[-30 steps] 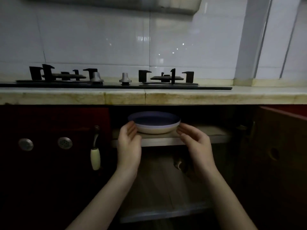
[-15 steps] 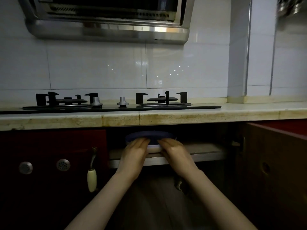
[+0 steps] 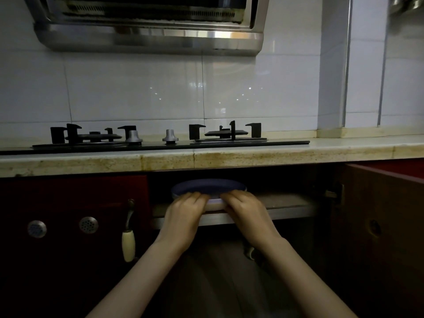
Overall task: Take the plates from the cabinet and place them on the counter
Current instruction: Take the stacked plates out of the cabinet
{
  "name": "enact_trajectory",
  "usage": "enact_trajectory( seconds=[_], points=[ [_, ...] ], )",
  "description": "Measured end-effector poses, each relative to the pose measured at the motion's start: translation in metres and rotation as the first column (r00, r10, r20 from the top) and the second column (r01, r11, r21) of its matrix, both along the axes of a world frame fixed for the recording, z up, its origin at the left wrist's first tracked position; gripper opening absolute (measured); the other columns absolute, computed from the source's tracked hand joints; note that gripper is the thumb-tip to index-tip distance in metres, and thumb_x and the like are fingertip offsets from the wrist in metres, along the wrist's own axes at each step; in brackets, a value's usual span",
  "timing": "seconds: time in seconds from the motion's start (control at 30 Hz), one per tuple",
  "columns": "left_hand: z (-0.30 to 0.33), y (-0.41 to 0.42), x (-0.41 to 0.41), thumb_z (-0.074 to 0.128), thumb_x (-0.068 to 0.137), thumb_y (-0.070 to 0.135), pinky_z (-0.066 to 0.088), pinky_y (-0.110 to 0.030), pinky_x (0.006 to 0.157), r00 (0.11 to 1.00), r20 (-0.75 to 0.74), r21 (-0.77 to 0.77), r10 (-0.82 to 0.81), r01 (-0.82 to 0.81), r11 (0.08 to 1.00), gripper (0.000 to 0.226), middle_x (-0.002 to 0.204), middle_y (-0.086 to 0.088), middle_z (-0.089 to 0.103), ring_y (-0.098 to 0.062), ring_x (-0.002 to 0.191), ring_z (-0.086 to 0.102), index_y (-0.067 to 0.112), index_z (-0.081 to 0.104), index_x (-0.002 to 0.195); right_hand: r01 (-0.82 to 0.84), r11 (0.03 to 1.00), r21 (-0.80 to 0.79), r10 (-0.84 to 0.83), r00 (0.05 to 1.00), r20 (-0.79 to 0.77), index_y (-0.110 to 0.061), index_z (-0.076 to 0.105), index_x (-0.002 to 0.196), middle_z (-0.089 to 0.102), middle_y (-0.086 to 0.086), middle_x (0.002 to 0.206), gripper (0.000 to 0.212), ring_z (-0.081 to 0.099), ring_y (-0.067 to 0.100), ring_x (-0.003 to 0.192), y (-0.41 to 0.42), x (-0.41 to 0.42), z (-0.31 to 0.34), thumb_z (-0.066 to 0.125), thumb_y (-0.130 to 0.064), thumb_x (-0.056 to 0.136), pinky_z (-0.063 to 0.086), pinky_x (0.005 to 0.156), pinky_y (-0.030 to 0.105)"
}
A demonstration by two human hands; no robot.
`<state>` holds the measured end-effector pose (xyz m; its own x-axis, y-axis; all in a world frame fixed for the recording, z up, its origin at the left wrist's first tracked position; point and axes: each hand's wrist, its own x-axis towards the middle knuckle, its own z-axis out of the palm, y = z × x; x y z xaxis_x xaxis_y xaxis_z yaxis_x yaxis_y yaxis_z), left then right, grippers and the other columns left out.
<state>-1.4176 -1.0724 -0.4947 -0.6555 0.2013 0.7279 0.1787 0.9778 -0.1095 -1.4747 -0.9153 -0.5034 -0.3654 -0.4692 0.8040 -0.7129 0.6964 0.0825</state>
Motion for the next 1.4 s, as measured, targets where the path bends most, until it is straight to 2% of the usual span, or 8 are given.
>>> enact_trajectory(
  seconds=[0.27,0.4,0.53,0.7,0.87,1.17,1.3,1.4],
  points=[
    [-0.005,-0.001,0.031,0.076,0.063,0.001,0.056,-0.028,0.065,0.992,-0.088,-0.015,-0.094,0.093,0.996,0.035,0.084,-0.007,0.072,-0.021,0.076,0.069,0.008,0.069,0.096,-0.136,0.987,-0.081,0.134,0.990,-0.032,-0.008,0.066,0.113,0.070,0.007,0.109,0.034,0.065,0.019,0.101,0.015,0.033,-0.009,0.067,-0.006,0.078,0.055,0.086,0.033],
    [-0.012,-0.005,0.043,0.076,0.062,0.000,0.051,-0.026,0.070,0.983,-0.138,-0.008,-0.118,0.118,0.993,0.037,0.087,-0.007,0.073,-0.022,0.079,0.069,0.007,0.068,0.098,-0.204,0.889,-0.410,0.298,0.938,0.180,-0.027,0.044,0.127,0.048,-0.013,0.129,0.042,0.043,0.002,0.124,0.023,0.048,-0.017,0.057,-0.022,0.088,0.032,0.104,0.012],
    [-0.019,-0.008,0.057,0.078,0.062,-0.001,0.053,-0.028,0.069,0.975,-0.162,0.008,-0.150,0.154,0.988,0.038,0.088,-0.006,0.073,-0.021,0.079,0.070,0.006,0.068,0.098,-0.067,0.658,-0.750,0.421,0.859,0.292,-0.022,0.044,0.134,0.046,-0.019,0.125,0.046,0.045,-0.015,0.110,0.031,0.055,-0.022,0.043,-0.034,0.090,0.034,0.088,-0.005],
    [-0.026,-0.011,0.073,0.079,0.060,-0.005,0.045,-0.027,0.078,0.961,-0.201,-0.011,-0.188,0.190,0.982,0.040,0.088,-0.007,0.072,-0.021,0.081,0.069,0.005,0.068,0.097,0.160,0.329,-0.931,0.725,0.588,0.358,-0.015,0.053,0.127,0.062,-0.003,0.120,0.035,0.057,0.013,0.113,0.036,0.051,-0.020,0.044,-0.025,0.094,0.046,0.092,0.026],
    [-0.032,-0.016,0.082,0.066,0.073,0.002,0.044,-0.029,0.089,0.929,-0.282,-0.045,-0.240,0.237,0.970,0.025,0.091,-0.011,0.073,-0.022,0.089,0.068,0.001,0.069,0.098,0.277,0.124,-0.953,0.947,0.253,0.197,-0.015,0.067,0.100,0.078,0.002,0.087,0.026,0.073,0.016,0.084,0.038,0.060,-0.014,0.046,-0.027,0.093,0.057,0.062,0.026],
    [-0.024,-0.026,0.090,0.052,0.084,0.015,0.044,-0.030,0.095,0.928,-0.233,-0.055,-0.292,0.287,0.956,0.028,0.100,-0.011,0.072,-0.018,0.101,0.064,0.003,0.068,0.104,0.314,0.194,-0.929,0.951,0.172,0.257,-0.001,0.059,0.107,0.072,0.018,0.095,0.021,0.074,0.023,0.073,0.045,0.069,-0.005,0.050,-0.007,0.090,0.060,0.059,0.035],
    [-0.025,-0.030,0.095,0.058,0.085,0.017,0.037,-0.022,0.106,0.903,-0.189,0.084,-0.385,0.405,0.910,0.035,0.121,-0.001,0.061,-0.007,0.121,0.049,0.010,0.061,0.118,0.365,0.184,-0.913,0.957,0.146,0.252,0.005,0.053,0.112,0.063,0.025,0.104,0.027,0.071,0.028,0.075,0.050,0.078,0.000,0.047,0.003,0.086,0.060,0.055,0.039],
    [-0.026,-0.026,0.099,0.066,0.079,0.014,0.025,-0.017,0.112,0.903,-0.161,0.290,-0.397,0.428,0.856,0.057,0.137,0.011,0.044,0.002,0.134,0.032,0.019,0.045,0.132,0.394,0.204,-0.896,0.947,0.152,0.282,0.006,0.052,0.108,0.061,0.026,0.105,0.023,0.064,0.034,0.085,0.054,0.087,0.009,0.045,0.006,0.086,0.058,0.056,0.044]
  ],
)
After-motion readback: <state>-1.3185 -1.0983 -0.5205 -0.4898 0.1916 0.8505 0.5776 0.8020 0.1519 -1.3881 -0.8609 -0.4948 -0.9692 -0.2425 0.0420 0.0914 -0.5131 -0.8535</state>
